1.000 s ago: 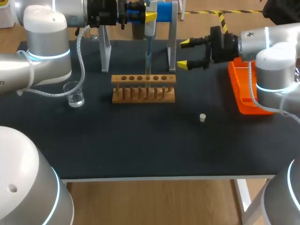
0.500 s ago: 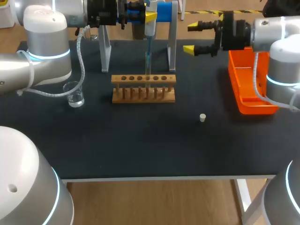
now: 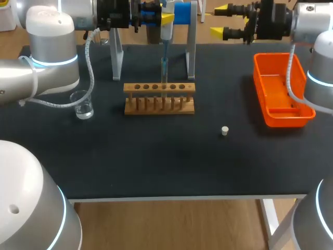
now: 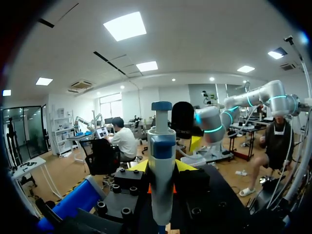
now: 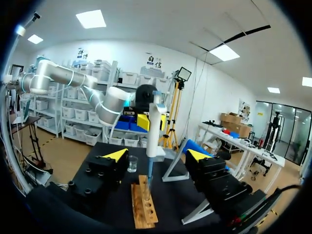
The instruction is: Invert the test tube, pick up the pipette, mount the tip to pipette, aspirate from beaker and dispense into the tube, eject the tip, return the pipette, and cap with the stopper.
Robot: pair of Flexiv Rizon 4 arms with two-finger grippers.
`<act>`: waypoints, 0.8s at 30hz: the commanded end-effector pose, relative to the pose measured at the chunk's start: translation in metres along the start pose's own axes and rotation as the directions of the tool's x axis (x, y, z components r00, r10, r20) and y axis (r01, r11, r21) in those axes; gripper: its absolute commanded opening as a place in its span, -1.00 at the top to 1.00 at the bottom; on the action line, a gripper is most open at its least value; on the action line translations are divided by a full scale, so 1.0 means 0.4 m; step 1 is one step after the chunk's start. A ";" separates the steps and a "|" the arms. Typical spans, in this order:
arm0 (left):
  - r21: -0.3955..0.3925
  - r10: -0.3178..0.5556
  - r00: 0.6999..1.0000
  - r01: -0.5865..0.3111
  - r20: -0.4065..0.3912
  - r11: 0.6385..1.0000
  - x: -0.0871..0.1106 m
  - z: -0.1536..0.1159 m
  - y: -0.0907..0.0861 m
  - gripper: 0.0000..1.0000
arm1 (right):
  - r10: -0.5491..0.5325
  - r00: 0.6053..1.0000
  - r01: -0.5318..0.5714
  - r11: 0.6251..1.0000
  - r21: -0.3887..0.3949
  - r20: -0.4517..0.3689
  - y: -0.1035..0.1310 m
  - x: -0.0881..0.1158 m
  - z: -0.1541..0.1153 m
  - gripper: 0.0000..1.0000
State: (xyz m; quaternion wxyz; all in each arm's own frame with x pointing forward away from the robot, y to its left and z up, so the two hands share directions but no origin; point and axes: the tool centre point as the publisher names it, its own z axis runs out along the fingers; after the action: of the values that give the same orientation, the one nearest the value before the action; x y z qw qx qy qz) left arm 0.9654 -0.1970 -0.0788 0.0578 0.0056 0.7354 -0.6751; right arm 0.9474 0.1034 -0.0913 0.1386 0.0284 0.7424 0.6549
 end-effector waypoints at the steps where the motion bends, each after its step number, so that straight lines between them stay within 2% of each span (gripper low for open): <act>1: 0.001 0.001 1.000 -0.001 -0.004 1.000 -0.003 -0.001 0.001 1.00 | -0.012 1.000 0.012 1.000 -0.001 0.008 0.028 -0.004 0.003 0.46; 3: 0.001 0.001 1.000 -0.001 -0.004 1.000 -0.003 -0.001 0.001 1.00 | -0.014 1.000 0.014 1.000 -0.011 0.011 0.047 -0.009 0.006 0.94; 4: 0.001 0.001 1.000 -0.001 -0.004 1.000 -0.003 -0.001 0.001 1.00 | -0.016 1.000 0.016 1.000 -0.021 0.010 0.059 -0.010 0.007 1.00; 12: 0.001 0.001 1.000 -0.001 -0.004 1.000 -0.003 -0.001 0.001 1.00 | -0.021 1.000 0.022 0.997 -0.069 0.002 0.139 -0.008 0.036 1.00; 17: 0.001 0.001 1.000 -0.001 -0.004 1.000 -0.003 -0.001 0.001 1.00 | 0.026 1.000 -0.026 0.994 -0.106 -0.009 0.178 -0.007 0.068 1.00; 24: 0.001 0.001 1.000 -0.001 -0.004 1.000 -0.003 -0.001 0.001 1.00 | 0.088 0.994 -0.094 0.989 -0.114 -0.059 0.219 0.006 0.117 1.00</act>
State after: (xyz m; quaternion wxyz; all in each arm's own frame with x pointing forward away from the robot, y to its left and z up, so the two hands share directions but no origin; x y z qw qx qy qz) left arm 0.9654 -0.1969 -0.0789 0.0579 0.0055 0.7354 -0.6751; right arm 0.9387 0.1533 -0.0149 0.0936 0.0375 0.7023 0.7047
